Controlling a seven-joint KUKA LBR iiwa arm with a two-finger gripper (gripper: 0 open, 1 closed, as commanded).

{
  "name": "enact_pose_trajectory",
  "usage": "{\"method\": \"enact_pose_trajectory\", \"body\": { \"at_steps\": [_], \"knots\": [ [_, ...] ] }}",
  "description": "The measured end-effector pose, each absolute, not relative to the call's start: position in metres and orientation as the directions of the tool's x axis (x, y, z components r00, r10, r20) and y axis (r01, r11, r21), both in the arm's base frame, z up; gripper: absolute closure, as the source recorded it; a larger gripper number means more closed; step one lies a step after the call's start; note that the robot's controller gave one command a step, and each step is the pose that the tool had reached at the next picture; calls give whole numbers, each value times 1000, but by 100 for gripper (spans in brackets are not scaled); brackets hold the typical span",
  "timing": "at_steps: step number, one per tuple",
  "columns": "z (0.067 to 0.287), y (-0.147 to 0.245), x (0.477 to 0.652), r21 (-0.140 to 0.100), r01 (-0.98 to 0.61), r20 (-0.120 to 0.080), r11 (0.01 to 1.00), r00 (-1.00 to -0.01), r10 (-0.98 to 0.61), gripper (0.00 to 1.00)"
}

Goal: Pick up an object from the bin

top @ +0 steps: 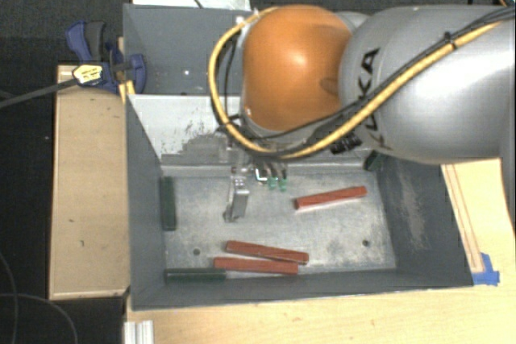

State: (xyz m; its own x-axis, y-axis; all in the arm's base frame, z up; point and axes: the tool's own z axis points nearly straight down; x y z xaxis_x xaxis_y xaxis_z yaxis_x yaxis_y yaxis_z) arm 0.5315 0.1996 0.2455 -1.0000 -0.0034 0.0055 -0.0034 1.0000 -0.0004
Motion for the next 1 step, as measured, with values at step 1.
{"method": "enact_pose_trajectory", "body": {
  "at_steps": [1],
  "knots": [
    [108, 161, 492, -2, 24, 8, 1000, -1000, 24, 0]
  ]
}}
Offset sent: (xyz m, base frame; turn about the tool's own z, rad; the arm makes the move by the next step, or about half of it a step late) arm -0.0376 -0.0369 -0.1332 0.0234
